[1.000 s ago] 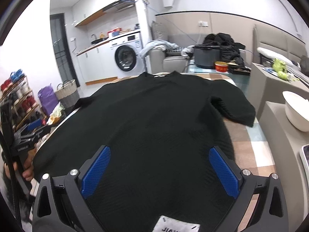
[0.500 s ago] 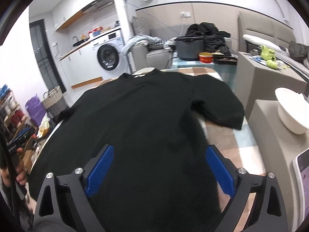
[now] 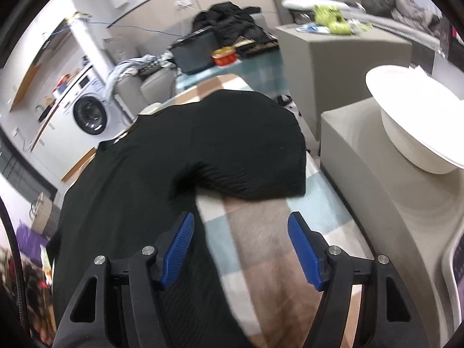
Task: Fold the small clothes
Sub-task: 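Grasp the side edge of the black sweater with the right gripper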
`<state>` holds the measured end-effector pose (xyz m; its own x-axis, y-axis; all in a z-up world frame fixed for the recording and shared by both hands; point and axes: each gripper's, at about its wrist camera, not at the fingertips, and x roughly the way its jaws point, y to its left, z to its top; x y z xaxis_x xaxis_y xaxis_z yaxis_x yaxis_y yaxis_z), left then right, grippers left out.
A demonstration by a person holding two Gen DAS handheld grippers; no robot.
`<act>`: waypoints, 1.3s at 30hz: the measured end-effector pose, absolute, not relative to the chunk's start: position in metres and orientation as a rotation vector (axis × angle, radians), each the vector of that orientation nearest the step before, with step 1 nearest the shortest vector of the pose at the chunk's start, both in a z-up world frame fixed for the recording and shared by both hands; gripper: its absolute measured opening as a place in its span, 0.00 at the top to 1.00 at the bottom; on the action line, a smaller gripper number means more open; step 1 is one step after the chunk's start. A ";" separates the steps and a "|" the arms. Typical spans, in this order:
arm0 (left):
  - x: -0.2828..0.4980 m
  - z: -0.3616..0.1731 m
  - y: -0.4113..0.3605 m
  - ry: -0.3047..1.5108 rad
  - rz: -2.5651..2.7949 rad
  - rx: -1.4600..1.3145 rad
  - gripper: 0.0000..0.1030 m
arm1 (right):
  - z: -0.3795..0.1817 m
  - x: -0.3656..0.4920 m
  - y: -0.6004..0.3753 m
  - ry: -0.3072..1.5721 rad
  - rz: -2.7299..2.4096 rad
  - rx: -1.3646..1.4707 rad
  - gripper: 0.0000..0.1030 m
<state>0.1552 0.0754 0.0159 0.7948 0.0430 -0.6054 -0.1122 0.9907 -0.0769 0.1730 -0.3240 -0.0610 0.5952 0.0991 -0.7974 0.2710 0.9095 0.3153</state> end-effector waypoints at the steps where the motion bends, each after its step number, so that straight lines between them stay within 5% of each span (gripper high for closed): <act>1: 0.161 0.015 0.075 0.656 0.081 -0.111 0.21 | -0.064 0.179 -0.328 0.944 -0.115 0.444 0.33; 7: 0.187 0.003 0.064 0.682 0.057 -0.093 0.21 | -0.078 0.208 -0.343 0.967 -0.226 0.420 0.46; 14: 0.205 -0.010 0.058 0.697 0.040 -0.103 0.21 | -0.087 0.225 -0.344 1.015 -0.261 0.285 0.99; 23: 0.207 -0.016 0.070 0.699 0.045 -0.154 0.21 | -0.038 0.228 -0.356 0.913 -0.272 0.281 0.97; 29: 0.202 -0.018 0.075 0.702 0.043 -0.165 0.20 | -0.062 0.209 -0.358 0.984 -0.268 0.453 0.59; 36: 0.206 -0.024 0.073 0.722 0.031 -0.157 0.20 | -0.088 0.219 -0.354 1.024 -0.320 0.433 0.58; 39: 0.205 -0.026 0.074 0.723 0.037 -0.160 0.20 | -0.090 0.232 -0.342 1.032 -0.313 0.325 0.79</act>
<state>0.2049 0.0737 -0.0258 0.7495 -0.0215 -0.6616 -0.0888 0.9872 -0.1326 0.2318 -0.3418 -0.0897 0.4773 -0.1006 -0.8730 0.4017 0.9086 0.1149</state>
